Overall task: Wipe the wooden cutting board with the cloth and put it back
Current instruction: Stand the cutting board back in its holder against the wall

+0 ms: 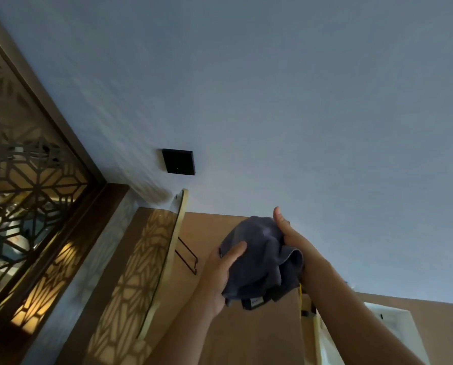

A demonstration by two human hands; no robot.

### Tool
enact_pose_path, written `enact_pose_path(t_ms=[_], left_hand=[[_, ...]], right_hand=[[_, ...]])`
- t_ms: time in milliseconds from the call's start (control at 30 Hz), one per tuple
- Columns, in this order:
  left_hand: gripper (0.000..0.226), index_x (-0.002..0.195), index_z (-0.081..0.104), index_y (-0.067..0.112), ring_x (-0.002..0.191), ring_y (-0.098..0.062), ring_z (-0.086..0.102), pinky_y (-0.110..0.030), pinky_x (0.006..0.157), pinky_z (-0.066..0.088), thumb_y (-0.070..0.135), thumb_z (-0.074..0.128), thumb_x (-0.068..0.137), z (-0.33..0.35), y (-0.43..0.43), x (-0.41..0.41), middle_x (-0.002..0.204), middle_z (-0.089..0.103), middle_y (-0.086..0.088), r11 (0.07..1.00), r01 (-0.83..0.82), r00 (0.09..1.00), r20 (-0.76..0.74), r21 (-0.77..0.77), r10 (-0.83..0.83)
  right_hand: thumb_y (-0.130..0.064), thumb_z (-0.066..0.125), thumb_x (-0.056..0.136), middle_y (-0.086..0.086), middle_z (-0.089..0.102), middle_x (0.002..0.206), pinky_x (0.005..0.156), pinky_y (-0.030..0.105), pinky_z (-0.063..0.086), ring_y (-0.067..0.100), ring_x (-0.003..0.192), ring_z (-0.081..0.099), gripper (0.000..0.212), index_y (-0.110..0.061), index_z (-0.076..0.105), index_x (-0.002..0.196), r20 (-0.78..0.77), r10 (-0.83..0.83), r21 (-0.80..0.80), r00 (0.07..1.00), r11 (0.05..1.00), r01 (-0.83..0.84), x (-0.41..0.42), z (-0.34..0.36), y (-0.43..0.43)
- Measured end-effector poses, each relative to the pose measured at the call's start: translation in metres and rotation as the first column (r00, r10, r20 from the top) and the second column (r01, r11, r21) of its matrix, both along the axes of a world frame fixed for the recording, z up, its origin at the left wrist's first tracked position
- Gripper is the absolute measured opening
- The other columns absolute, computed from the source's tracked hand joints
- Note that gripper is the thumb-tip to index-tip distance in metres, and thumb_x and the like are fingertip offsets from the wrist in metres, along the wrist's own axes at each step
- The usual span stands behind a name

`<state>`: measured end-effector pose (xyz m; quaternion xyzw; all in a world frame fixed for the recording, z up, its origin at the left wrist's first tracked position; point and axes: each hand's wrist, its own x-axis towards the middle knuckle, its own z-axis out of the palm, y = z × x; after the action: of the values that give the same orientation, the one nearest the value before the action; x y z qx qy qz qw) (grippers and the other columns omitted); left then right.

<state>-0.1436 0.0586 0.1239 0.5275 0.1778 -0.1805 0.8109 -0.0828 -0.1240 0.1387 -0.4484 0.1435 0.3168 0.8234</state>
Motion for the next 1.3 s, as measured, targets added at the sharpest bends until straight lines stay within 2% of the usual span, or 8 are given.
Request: enact_pose_path(t_ms=[133, 233, 400, 533, 633, 800, 933, 1300], left_hand=[[0.057, 0.119, 0.072, -0.004, 0.074, -0.034, 0.066, -0.033, 0.054, 0.044, 0.037, 0.082, 0.081, -0.021, -0.005, 0.002, 0.106, 0.071, -0.029, 0.991, -0.014, 0.987, -0.159, -0.136, -0.008], [0.048, 0.116, 0.072, -0.005, 0.079, -0.044, 0.064, -0.04, 0.063, 0.044, 0.025, 0.084, 0.08, -0.032, -0.007, 0.014, 0.104, 0.069, -0.041, 0.996, -0.07, 0.985, -0.161, -0.055, 0.06], [0.029, 0.108, 0.077, 0.009, 0.095, -0.038, 0.077, -0.058, 0.082, 0.062, 0.018, 0.083, 0.081, -0.04, -0.013, 0.047, 0.108, 0.079, -0.019, 0.995, -0.051, 0.998, -0.03, 0.087, 0.054], [0.038, 0.119, 0.068, 0.018, 0.095, -0.029, 0.076, -0.044, 0.072, 0.066, 0.02, 0.081, 0.083, -0.047, -0.02, 0.084, 0.108, 0.078, -0.006, 0.949, -0.05, 0.998, 0.053, 0.312, 0.035], [0.04, 0.124, 0.064, 0.017, 0.101, -0.023, 0.072, -0.037, 0.077, 0.065, 0.019, 0.078, 0.087, -0.065, -0.023, 0.114, 0.112, 0.074, -0.002, 0.88, -0.034, 0.991, 0.128, 0.474, -0.031], [0.036, 0.125, 0.064, 0.014, 0.104, -0.024, 0.069, -0.046, 0.092, 0.059, 0.012, 0.073, 0.089, -0.111, -0.026, 0.153, 0.112, 0.073, -0.002, 0.777, -0.029, 0.993, 0.106, 0.629, -0.048], [0.037, 0.125, 0.062, 0.009, 0.106, -0.024, 0.067, -0.038, 0.091, 0.056, 0.006, 0.071, 0.09, -0.146, -0.033, 0.171, 0.114, 0.071, -0.004, 0.746, -0.063, 0.993, 0.117, 0.663, -0.019], [0.028, 0.117, 0.065, 0.011, 0.099, -0.021, 0.068, -0.025, 0.08, 0.051, 0.008, 0.07, 0.089, -0.179, -0.05, 0.179, 0.104, 0.071, -0.001, 0.603, -0.139, 0.965, 0.244, 0.785, -0.094]], right_hand=[[-0.056, 0.066, 0.092, 0.025, 0.068, 0.129, 0.102, 0.042, 0.053, 0.032, 0.124, 0.065, 0.07, -0.001, 0.061, 0.136, -0.077, -0.068, 0.082, 0.995, 0.994, 0.075, -0.01, -0.022, -0.024], [-0.035, 0.078, 0.086, 0.026, 0.073, 0.12, 0.091, 0.043, 0.06, 0.036, 0.112, 0.071, 0.057, 0.004, 0.067, 0.125, -0.069, -0.07, -0.066, 0.995, 0.996, 0.065, -0.011, -0.037, -0.041], [-0.002, 0.071, 0.088, 0.031, 0.073, 0.113, 0.078, 0.044, 0.063, 0.04, 0.1, 0.074, 0.039, 0.013, 0.062, 0.123, 0.023, -0.039, -0.273, 0.999, 0.961, 0.044, 0.007, -0.051, -0.059], [0.006, 0.06, 0.094, 0.031, 0.07, 0.118, 0.088, 0.048, 0.058, 0.044, 0.112, 0.068, 0.03, 0.007, 0.063, 0.124, 0.083, -0.033, -0.346, 0.996, 0.936, 0.06, 0.032, -0.066, -0.063], [0.008, 0.059, 0.093, 0.029, 0.071, 0.116, 0.082, 0.044, 0.059, 0.039, 0.107, 0.071, 0.028, 0.005, 0.064, 0.121, 0.156, -0.032, -0.5, 0.987, 0.859, 0.108, 0.055, -0.085, -0.062], [-0.009, 0.068, 0.092, 0.011, 0.072, 0.104, 0.08, 0.037, 0.059, 0.026, 0.098, 0.071, 0.017, -0.01, 0.062, 0.108, 0.233, 0.079, -0.753, 0.969, 0.645, 0.128, 0.087, -0.127, -0.052], [-0.016, 0.068, 0.092, 0.006, 0.068, 0.11, 0.087, 0.039, 0.051, 0.03, 0.104, 0.065, 0.035, -0.009, 0.057, 0.125, 0.278, 0.137, -0.878, 0.951, 0.438, 0.194, 0.105, -0.158, -0.043], [-0.018, 0.063, 0.096, 0.016, 0.062, 0.124, 0.091, 0.038, 0.046, 0.037, 0.114, 0.059, 0.043, -0.004, 0.049, 0.134, 0.301, 0.134, -0.927, 0.944, 0.273, 0.256, 0.111, -0.192, -0.038]])
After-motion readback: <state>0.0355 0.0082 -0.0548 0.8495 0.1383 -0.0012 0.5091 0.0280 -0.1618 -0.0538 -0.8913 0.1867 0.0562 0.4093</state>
